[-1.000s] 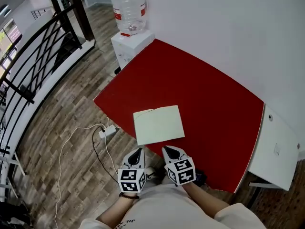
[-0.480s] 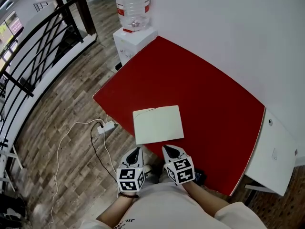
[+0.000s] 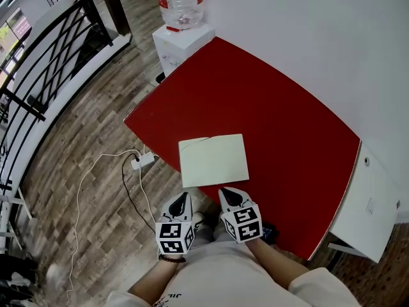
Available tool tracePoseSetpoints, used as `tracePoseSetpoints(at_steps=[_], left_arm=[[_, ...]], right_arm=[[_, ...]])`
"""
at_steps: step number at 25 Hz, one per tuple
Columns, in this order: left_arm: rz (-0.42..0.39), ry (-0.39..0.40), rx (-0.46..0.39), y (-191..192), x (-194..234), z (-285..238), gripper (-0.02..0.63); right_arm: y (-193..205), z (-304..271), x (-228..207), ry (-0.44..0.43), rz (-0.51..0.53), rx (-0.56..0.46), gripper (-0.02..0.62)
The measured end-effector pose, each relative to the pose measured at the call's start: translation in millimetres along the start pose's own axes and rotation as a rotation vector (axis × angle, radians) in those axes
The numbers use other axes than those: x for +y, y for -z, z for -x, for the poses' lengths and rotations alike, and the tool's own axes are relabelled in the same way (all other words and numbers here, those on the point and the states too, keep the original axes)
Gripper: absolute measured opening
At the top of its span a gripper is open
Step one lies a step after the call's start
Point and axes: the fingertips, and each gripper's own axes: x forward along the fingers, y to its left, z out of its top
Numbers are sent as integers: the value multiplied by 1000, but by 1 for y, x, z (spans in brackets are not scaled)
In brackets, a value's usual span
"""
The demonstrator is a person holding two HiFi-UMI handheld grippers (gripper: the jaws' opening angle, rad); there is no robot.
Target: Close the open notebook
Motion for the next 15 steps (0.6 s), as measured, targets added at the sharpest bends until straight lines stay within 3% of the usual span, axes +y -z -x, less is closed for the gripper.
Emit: tracePoseSetpoints(at_steps=[15], left_arm=[[24, -3, 35, 22, 19, -37, 6]], right_arm=[[19, -37, -14, 7, -4, 43, 6]])
